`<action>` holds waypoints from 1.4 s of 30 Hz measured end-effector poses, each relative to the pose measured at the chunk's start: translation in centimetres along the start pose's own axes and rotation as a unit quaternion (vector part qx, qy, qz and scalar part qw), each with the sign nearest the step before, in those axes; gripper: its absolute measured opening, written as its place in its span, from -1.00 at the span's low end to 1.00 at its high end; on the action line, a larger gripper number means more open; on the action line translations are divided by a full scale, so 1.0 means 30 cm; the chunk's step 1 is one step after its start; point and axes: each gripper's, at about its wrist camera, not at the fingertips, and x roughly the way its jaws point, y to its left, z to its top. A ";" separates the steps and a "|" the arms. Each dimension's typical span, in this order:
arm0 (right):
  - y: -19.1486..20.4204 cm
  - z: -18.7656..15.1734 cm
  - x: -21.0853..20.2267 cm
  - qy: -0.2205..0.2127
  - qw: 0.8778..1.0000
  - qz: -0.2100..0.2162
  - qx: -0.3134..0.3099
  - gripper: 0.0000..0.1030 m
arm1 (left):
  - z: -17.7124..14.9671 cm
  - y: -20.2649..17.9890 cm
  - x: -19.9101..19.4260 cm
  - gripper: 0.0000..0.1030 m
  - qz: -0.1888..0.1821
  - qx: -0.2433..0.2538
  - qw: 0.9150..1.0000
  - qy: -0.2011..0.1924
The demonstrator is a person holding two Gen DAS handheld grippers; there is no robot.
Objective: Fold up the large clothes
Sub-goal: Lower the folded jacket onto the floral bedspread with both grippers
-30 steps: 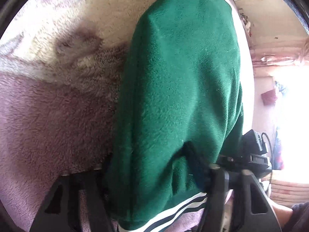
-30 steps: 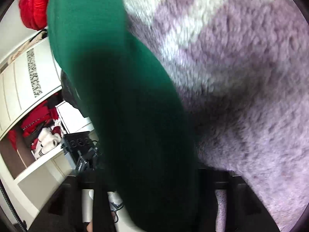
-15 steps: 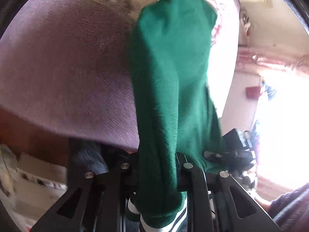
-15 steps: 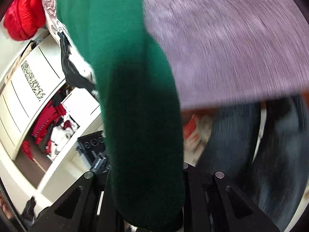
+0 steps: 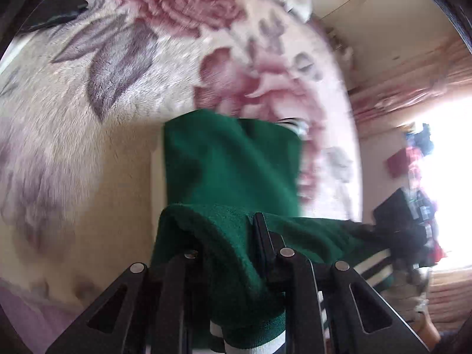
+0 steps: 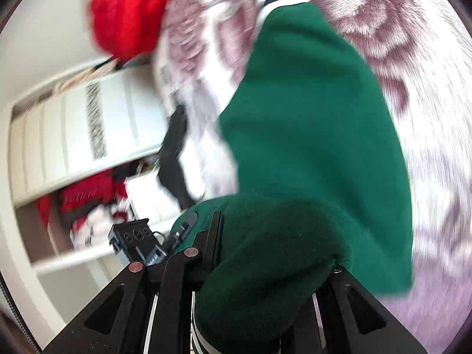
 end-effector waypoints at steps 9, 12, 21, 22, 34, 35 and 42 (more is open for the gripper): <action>-0.212 0.165 -0.031 0.075 0.994 -0.010 0.081 -0.40 | 0.127 0.085 0.100 -0.41 -0.044 -0.056 0.995 0.071; -0.150 0.174 -0.060 0.090 0.993 0.026 0.078 0.06 | 0.121 0.096 0.025 0.79 -0.120 -0.088 0.988 0.050; 0.036 0.221 -0.188 0.029 0.996 0.088 0.002 0.41 | 0.237 0.018 -0.100 0.92 -0.001 -0.023 0.998 -0.054; 0.046 0.222 -0.221 0.009 0.997 0.073 -0.015 0.41 | 0.233 0.000 -0.086 0.92 0.038 0.002 0.998 -0.055; -0.215 0.054 -0.133 0.014 0.976 -0.195 -0.097 -0.54 | 0.130 0.070 0.167 -0.20 0.105 0.052 0.993 -0.005; -0.194 0.050 -0.141 -0.009 0.973 -0.207 -0.106 -0.59 | 0.135 0.079 0.147 -0.34 0.100 0.047 0.994 -0.014; -0.116 0.003 -0.159 -0.061 0.954 -0.258 -0.140 -0.64 | 0.199 0.191 0.215 -0.04 0.089 0.000 0.996 0.019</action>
